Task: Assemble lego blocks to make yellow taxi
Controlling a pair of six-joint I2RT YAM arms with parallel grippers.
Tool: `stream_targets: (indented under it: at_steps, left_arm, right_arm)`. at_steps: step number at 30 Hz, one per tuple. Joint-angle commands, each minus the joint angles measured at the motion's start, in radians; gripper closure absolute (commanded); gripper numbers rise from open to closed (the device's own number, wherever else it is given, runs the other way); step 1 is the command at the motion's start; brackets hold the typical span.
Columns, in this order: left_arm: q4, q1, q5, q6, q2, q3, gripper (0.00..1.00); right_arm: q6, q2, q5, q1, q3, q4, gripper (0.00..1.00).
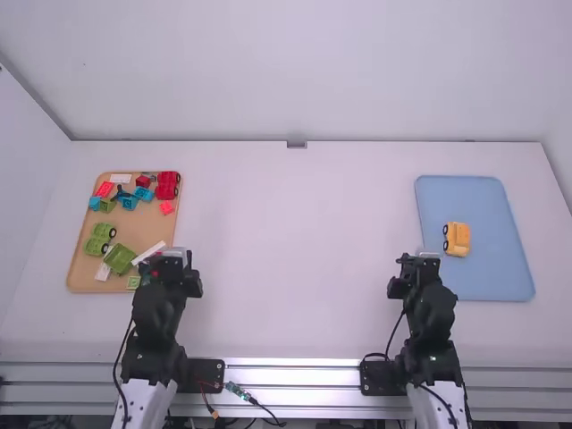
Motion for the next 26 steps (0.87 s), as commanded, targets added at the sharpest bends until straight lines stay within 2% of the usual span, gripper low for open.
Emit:
stream_targets:
  at_steps: [1, 13, 18, 26]
  left_arm:
    - [-0.005, 0.002, -0.002, 0.007, -0.035, -0.01, 1.0]
    - [-0.005, 0.002, -0.002, 0.007, -0.161, -0.01, 1.0]
    - [-0.005, 0.002, -0.002, 0.007, -0.165, -0.01, 1.0]
    - [-0.005, 0.002, -0.002, 0.007, -0.165, -0.01, 1.0]
  right_arm:
    - [0.004, -0.041, 0.001, -0.002, -0.012, -0.003, 1.0]
    - [0.004, -0.178, 0.001, -0.002, -0.012, -0.003, 1.0]
    - [0.004, -0.224, 0.001, -0.002, -0.012, -0.003, 1.0]
    - [0.004, -0.229, 0.001, -0.002, -0.012, -0.003, 1.0]
